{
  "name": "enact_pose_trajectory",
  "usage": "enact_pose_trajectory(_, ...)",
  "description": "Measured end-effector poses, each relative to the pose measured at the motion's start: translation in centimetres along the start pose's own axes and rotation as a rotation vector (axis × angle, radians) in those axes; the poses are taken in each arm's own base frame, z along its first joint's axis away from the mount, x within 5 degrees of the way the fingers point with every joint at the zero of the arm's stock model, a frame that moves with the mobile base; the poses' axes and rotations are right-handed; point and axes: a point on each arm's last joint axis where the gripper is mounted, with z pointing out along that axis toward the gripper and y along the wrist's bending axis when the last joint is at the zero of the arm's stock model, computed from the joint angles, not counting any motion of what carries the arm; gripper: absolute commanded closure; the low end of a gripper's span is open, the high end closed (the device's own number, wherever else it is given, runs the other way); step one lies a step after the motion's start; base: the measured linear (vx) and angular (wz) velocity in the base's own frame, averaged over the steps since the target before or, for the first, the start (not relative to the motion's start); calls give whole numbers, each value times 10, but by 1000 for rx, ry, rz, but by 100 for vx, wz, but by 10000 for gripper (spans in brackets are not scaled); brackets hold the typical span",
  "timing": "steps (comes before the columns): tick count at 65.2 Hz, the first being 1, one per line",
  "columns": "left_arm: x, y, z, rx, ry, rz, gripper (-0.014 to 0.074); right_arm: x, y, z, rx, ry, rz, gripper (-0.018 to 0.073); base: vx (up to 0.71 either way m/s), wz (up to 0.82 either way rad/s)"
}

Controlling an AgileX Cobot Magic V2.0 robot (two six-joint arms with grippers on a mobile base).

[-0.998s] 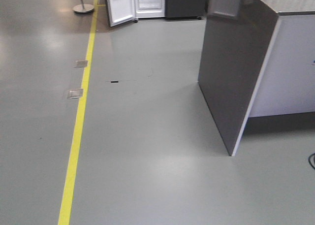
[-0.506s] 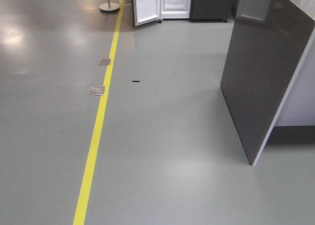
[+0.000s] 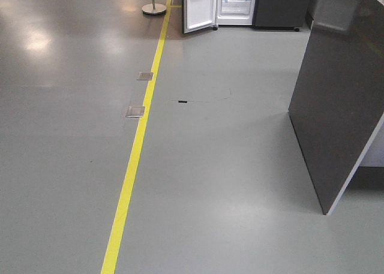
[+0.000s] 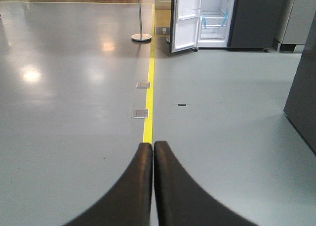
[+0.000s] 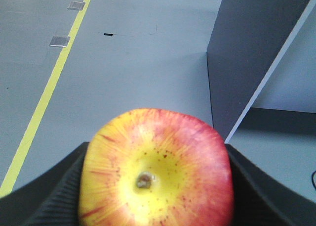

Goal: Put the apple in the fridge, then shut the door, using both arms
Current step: 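Drive toward the open refrigerator with the apple in the right gripper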

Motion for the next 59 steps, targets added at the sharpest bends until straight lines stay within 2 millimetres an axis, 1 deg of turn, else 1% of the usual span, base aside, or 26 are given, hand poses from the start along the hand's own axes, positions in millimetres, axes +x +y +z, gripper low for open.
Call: enact_pose_trajectory(59,0,0,0,0,0,0,602,0,0,0,0,0,0,344,12,3)
